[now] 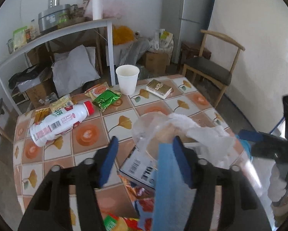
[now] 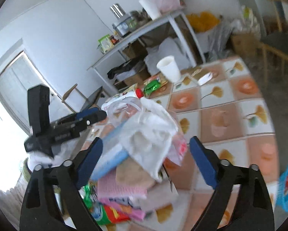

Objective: Collect trash
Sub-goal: 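Grasp the white plastic bag with the right gripper while the left gripper grasps the clear container, then carry the bag and container to the blue wastebasket and release both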

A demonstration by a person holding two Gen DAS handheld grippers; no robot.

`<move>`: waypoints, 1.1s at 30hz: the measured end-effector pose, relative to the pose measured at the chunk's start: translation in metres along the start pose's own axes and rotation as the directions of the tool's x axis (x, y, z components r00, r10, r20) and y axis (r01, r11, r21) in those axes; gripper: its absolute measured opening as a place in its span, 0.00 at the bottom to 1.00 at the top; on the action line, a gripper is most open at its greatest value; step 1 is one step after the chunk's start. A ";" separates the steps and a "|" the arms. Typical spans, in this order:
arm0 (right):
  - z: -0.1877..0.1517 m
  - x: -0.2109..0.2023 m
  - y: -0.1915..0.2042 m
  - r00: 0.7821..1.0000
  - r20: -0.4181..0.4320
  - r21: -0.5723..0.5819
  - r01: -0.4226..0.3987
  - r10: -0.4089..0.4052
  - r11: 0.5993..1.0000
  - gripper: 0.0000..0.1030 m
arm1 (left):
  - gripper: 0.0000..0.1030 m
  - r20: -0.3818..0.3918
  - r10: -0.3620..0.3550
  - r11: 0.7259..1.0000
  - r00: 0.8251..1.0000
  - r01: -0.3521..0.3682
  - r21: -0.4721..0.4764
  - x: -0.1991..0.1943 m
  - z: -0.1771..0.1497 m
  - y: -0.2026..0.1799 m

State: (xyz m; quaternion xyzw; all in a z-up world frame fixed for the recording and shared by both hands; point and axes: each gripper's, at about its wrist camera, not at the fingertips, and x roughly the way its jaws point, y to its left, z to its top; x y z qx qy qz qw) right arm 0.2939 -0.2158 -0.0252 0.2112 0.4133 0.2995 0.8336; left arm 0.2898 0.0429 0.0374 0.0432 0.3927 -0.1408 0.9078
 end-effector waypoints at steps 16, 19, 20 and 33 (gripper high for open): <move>0.010 0.014 -0.014 0.999 -0.015 0.125 -0.042 0.044 0.991 0.13 | 0.08 0.004 0.006 1.000 1.000 -0.006 0.000 0.018 0.002 0.009; 0.014 0.009 -0.015 0.999 0.011 0.124 -0.051 0.050 0.991 0.10 | 0.07 0.035 0.011 1.000 0.999 -0.011 -0.017 0.014 0.005 0.012; 0.016 0.007 -0.014 0.999 0.023 0.123 -0.051 0.049 0.991 0.10 | 0.06 0.049 0.015 1.000 0.999 -0.014 -0.024 0.012 0.006 0.013; 0.032 -0.024 -0.018 0.986 0.150 0.134 -0.090 0.069 0.987 0.08 | 0.05 0.180 0.009 0.994 0.984 0.010 -0.108 -0.015 0.016 0.024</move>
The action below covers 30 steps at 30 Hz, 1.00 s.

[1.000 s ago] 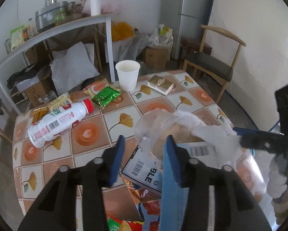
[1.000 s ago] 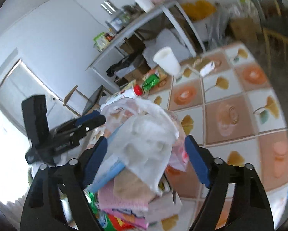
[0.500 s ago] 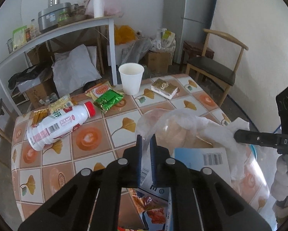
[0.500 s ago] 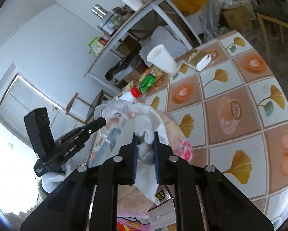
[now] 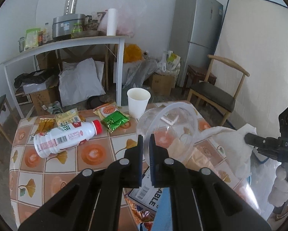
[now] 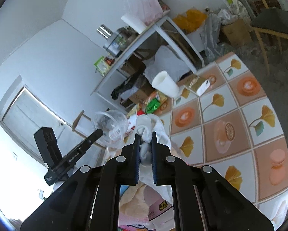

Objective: Collect trash
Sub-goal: 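Carry the bag and container to the blue wastebasket and release both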

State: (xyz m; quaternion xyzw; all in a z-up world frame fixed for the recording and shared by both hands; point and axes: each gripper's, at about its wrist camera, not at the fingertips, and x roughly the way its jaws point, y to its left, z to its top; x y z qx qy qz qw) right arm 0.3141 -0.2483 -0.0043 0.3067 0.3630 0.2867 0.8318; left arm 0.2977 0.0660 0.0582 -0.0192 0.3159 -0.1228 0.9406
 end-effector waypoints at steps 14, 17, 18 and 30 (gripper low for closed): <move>-0.003 -0.048 0.005 0.996 0.082 -0.002 -0.022 0.022 1.000 0.08 | 0.05 0.049 -0.019 1.000 0.999 0.018 0.004 -0.049 0.006 -0.014; -0.008 -0.066 0.004 0.995 0.103 0.003 -0.019 0.019 1.000 0.08 | 0.05 0.055 -0.025 1.000 0.998 0.024 0.008 -0.064 0.006 -0.020; -0.011 -0.073 0.003 0.994 0.112 0.004 -0.018 0.017 1.000 0.08 | 0.05 0.056 -0.024 1.000 0.998 0.024 0.015 -0.069 0.006 -0.024; -0.040 -0.158 -0.040 0.975 0.221 0.100 0.009 -0.031 0.995 0.08 | 0.05 0.010 -0.079 0.994 0.997 0.078 0.071 -0.103 0.010 -0.079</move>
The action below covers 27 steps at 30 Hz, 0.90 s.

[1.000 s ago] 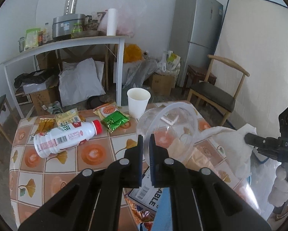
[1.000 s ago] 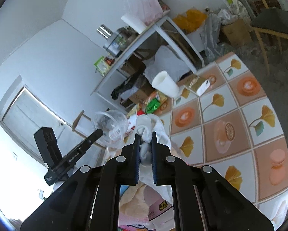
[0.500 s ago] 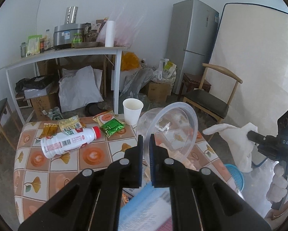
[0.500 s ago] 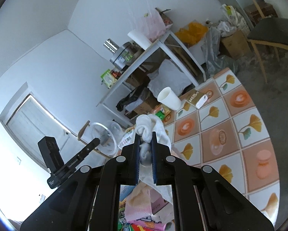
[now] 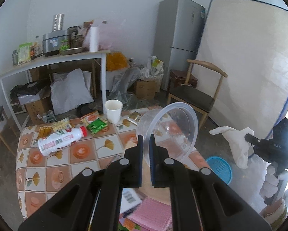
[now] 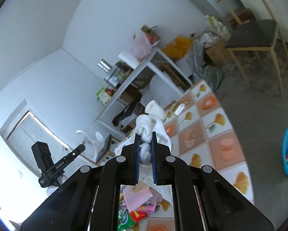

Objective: Collect trash
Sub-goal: 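Carry the bag and container to the blue wastebasket and release both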

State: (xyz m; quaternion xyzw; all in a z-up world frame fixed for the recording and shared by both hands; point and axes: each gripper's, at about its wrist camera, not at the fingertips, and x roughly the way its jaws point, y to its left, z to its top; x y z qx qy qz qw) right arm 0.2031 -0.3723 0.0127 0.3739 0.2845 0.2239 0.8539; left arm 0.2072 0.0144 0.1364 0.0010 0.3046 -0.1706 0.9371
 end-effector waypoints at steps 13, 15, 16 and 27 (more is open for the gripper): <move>-0.022 -0.104 -0.095 0.960 0.114 0.199 0.232 -0.257 0.952 0.08 | 0.06 -0.306 -0.304 0.943 0.902 0.330 0.038 0.106 -0.038 -0.165; -0.028 -0.120 -0.114 0.941 0.127 0.239 0.277 -0.313 0.931 0.08 | 0.06 -0.372 -0.323 0.929 0.870 0.366 0.051 0.128 -0.048 -0.196; -0.031 -0.126 -0.123 0.932 0.130 0.262 0.296 -0.338 0.918 0.08 | 0.06 -0.410 -0.332 0.919 0.849 0.390 0.063 0.141 -0.054 -0.216; -0.053 -0.139 -0.227 0.888 0.049 0.477 0.382 -0.458 0.791 0.09 | 0.06 -0.657 -0.224 0.889 0.720 0.427 0.164 0.266 -0.107 -0.345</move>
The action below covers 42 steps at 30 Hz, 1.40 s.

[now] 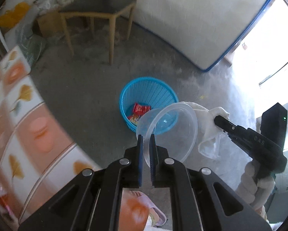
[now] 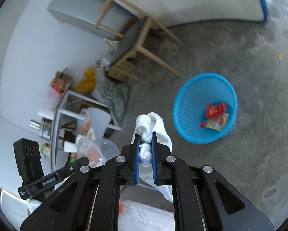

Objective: Collect trash
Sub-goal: 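Carry the bag and container to the blue wastebasket and release both, then grasp the pink sponge with the right gripper while the left gripper grasps the blue-white box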

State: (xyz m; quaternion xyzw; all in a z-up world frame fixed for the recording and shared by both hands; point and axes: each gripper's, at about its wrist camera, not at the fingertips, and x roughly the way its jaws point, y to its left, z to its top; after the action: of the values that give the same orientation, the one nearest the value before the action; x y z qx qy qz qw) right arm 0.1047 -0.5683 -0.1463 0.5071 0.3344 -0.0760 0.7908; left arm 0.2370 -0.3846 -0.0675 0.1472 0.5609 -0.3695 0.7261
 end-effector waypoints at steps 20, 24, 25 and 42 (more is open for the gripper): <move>0.045 0.055 -0.048 0.948 0.096 0.081 0.298 -0.305 0.951 0.62 | 0.51 0.067 0.051 0.999 0.996 -0.051 0.003 0.072 0.061 -0.017; 0.034 0.038 -0.030 0.907 0.183 -0.041 0.392 -0.378 0.919 0.78 | 0.51 0.127 0.002 1.000 0.992 -0.001 -0.009 0.026 0.044 -0.002; 0.025 0.025 -0.018 0.887 0.232 -0.093 0.428 -0.399 0.899 0.82 | 0.51 0.142 -0.003 1.000 0.990 0.005 -0.010 0.012 0.039 0.002; -0.072 -0.035 0.084 0.863 0.445 -0.464 0.450 -0.238 0.763 0.93 | 0.58 0.485 0.165 0.981 0.859 -0.092 -0.170 -0.199 -0.152 0.084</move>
State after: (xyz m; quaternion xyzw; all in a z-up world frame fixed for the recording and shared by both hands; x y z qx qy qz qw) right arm 0.0845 -0.4752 -0.0812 0.1618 0.2801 -0.2138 0.9218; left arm 0.1694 -0.1577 0.0499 0.0329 0.3686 -0.3051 0.8775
